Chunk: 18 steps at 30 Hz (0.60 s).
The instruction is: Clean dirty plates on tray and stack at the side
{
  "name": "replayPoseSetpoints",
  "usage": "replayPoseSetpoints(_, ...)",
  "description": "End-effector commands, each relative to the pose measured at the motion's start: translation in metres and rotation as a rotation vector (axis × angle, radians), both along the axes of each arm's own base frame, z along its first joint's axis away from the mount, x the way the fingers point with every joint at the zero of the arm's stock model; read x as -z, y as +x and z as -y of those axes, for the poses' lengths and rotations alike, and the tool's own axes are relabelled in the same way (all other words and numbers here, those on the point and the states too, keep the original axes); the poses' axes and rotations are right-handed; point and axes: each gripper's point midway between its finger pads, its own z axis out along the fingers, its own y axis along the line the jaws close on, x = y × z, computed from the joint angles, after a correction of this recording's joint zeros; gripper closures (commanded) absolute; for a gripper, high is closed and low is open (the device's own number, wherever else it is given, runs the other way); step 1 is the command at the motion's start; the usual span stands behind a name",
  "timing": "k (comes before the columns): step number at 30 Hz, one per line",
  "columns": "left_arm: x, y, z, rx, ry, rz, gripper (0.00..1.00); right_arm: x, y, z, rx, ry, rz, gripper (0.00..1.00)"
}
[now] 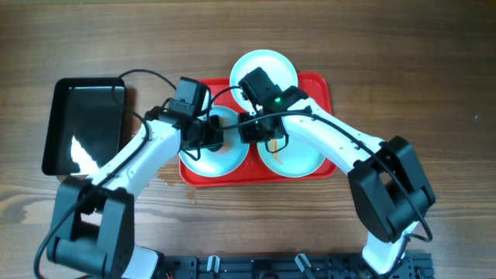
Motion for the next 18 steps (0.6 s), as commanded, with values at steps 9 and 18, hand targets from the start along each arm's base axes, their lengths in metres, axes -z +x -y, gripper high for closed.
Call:
replayPoseSetpoints(9, 0.023, 0.009, 0.0, -0.03, 0.026, -0.026, 0.96, 0.005, -0.009, -0.011, 0.001, 0.062, -0.035, 0.96)
replayPoseSetpoints(18, 0.023, 0.017, 0.001, -0.041, 0.019, -0.002, 0.96, 0.028, -0.01, -0.017, 0.03, 0.058, -0.074, 0.96)
